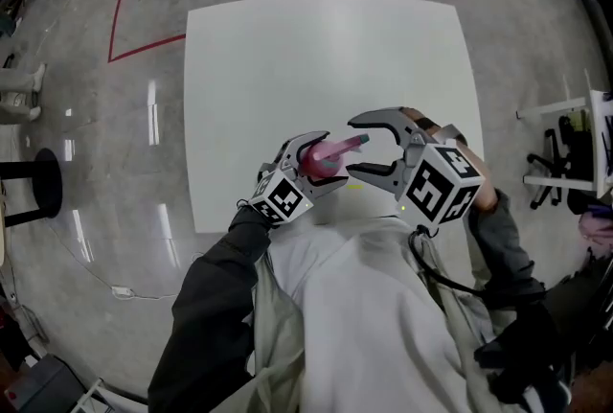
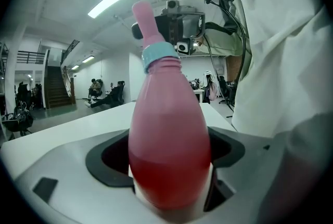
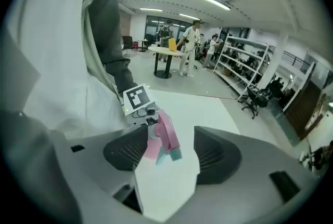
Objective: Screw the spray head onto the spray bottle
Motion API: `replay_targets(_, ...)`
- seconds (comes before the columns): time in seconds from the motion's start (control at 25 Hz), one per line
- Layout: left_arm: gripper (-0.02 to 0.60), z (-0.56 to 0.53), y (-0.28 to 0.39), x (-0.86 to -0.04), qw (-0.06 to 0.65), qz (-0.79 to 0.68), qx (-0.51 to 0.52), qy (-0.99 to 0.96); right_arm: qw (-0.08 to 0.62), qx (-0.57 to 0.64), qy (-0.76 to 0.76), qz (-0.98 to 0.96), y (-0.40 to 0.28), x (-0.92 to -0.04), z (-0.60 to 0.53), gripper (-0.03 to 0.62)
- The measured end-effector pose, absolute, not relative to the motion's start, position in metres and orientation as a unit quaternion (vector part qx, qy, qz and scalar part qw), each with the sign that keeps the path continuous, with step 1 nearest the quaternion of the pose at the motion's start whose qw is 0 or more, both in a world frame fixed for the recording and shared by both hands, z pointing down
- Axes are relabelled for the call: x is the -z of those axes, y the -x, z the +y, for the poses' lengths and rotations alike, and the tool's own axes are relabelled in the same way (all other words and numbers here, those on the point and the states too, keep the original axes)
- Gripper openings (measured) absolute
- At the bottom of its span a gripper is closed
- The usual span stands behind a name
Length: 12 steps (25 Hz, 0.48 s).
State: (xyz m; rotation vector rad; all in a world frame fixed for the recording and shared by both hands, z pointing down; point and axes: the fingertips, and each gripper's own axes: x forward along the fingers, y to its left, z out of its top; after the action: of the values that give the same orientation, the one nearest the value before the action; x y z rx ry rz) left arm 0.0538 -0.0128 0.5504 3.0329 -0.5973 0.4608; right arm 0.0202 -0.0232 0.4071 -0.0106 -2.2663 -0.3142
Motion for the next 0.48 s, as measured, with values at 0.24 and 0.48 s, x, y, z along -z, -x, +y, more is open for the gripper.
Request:
replay_targets(0.24,0.423,-0.011,-0.061,-0.549,0.007,-0.193,-0.15,-0.97,0.493,0.061,0.045,-0.867,-0.03,-0.433,0.007,0.253)
replay_targets(0.48,0.423,-0.015,-0.056,-0.55,0.006,-0.197,-0.15,-0.969,0.45,-0.004,0.032,-0.893,-0.003,-0.418,0.034,0.252)
